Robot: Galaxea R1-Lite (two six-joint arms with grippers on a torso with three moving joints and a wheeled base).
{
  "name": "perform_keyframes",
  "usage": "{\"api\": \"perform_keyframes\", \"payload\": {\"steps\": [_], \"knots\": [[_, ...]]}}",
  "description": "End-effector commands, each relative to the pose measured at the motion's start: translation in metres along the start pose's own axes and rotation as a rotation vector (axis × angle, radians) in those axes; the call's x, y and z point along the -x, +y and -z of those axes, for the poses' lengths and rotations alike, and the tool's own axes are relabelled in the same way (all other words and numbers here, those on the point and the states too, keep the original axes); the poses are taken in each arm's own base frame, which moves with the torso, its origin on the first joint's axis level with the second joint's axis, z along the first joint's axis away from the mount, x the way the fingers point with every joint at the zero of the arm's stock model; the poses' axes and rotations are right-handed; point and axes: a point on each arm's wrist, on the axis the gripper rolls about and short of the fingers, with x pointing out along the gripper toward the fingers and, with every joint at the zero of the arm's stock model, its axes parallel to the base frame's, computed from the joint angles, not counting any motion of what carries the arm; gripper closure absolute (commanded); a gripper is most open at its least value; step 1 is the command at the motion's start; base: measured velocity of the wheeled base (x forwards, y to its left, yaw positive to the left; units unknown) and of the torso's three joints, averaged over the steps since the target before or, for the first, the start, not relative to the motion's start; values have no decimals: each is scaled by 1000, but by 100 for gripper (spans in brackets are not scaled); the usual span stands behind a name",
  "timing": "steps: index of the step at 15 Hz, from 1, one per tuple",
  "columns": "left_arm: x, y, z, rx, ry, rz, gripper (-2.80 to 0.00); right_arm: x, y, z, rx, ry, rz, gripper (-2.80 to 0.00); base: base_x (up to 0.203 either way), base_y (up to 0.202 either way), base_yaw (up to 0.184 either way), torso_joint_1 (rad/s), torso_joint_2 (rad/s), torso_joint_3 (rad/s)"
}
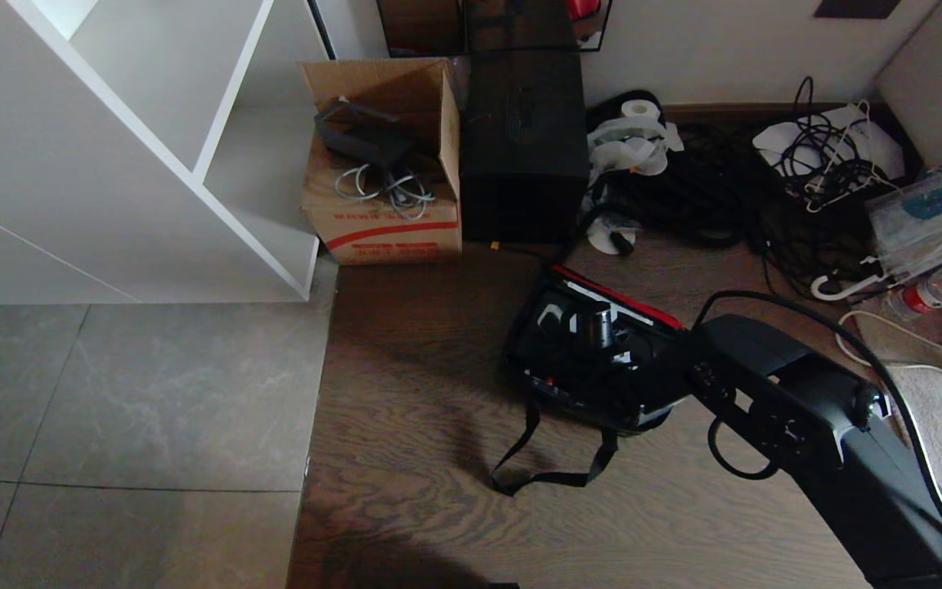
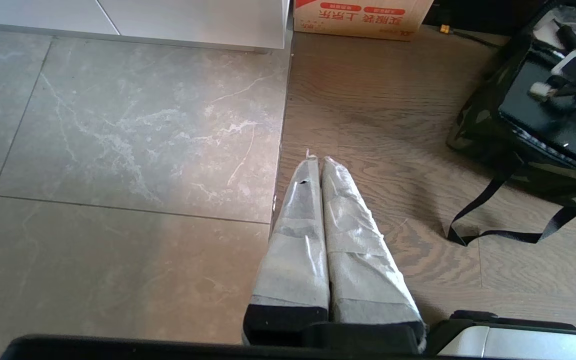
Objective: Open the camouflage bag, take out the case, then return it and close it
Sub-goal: Lift the black box
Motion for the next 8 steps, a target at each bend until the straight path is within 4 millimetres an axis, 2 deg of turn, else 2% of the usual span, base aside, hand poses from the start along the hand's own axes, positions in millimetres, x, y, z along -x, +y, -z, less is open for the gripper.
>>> {"api": "perform_keyframes", "payload": {"steps": [1,5,8], "knots": [[-1,0,3,0,10,-2,0,15,-41,-19,-50,-39,50,0,0,0,0,0,0,0],[-1,0,3,0,10,-2,0,26,-74,-28,-41,-57,83,0,0,0,0,0,0,0],[-1,0,3,1,10,-2,0,33,-76,-23,-20,-49,64,0,0,0,0,0,0,0]]}}
